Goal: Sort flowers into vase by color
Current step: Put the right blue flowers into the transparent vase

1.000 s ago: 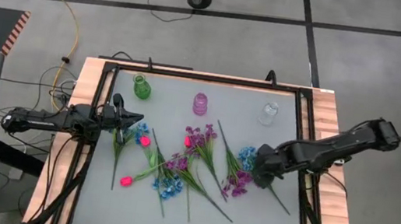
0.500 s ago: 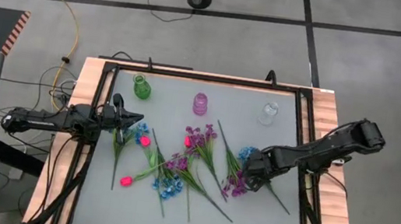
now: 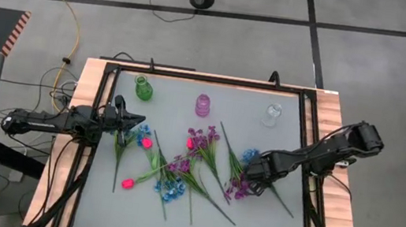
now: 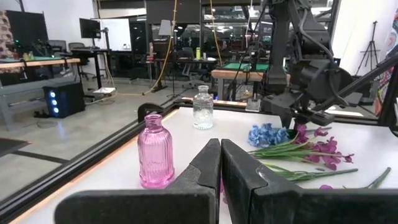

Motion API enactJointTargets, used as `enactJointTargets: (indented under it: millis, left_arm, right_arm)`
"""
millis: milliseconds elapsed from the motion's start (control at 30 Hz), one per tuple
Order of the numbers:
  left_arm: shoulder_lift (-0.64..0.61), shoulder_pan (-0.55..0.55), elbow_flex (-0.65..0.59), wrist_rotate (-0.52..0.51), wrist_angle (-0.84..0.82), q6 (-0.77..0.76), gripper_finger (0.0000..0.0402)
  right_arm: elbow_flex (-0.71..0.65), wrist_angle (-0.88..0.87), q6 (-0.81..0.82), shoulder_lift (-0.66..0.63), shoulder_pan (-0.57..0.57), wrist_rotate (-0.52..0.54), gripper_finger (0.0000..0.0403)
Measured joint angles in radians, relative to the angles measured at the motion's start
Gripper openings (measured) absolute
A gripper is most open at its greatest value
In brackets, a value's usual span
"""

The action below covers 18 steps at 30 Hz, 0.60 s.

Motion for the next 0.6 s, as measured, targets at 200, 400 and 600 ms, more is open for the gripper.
enactJointTargets:
  millis: [200, 400, 600]
  left_arm:
    - [0.000, 0.000, 0.000, 0.000, 0.000, 0.000, 0.0000]
    - [0.000, 0.000, 0.000, 0.000, 0.000, 0.000, 0.0000]
    - [0.000, 0.000, 0.000, 0.000, 0.000, 0.000, 0.0000]
  right_arm:
    - [0.000, 0.003, 0.000, 0.002, 0.000, 0.000, 0.0046]
    - [0.001, 0.003, 0.000, 0.001, -0.001, -0.016, 0.0035]
    - [0.001, -0.004, 0.001, -0.024, -0.026, -0.082, 0.0046]
